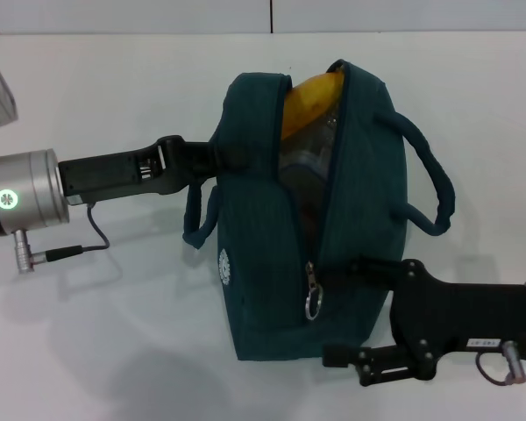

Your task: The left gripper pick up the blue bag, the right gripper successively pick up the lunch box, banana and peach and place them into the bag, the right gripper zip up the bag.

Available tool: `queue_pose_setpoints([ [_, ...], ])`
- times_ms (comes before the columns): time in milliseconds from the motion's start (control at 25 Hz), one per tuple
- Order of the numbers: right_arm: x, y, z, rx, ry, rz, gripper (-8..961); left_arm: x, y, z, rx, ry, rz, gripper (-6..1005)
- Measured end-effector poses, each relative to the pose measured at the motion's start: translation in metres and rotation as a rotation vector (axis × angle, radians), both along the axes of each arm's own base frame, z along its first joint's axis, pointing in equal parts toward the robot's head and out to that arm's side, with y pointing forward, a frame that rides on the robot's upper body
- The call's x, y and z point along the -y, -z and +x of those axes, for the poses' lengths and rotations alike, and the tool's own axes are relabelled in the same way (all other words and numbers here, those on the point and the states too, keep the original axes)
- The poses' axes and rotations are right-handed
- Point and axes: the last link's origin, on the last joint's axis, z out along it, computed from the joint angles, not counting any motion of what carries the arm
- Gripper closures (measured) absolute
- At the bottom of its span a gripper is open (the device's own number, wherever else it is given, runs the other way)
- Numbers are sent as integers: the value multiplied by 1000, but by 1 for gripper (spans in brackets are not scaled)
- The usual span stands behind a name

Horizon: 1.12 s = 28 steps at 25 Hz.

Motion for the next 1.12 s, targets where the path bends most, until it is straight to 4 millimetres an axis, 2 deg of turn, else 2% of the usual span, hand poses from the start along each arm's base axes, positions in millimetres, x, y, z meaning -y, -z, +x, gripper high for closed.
queue_pose_setpoints([
  [360, 6, 7, -6, 17, -57, -34, 89, 0, 1, 1, -1, 2, -2, 955],
  [800, 7, 4, 3, -1, 21, 4, 90, 1, 1, 0, -2, 0, -2, 954],
  [1120, 4, 8, 1, 15, 30, -7, 91, 1, 1, 0, 0, 0, 0, 954],
])
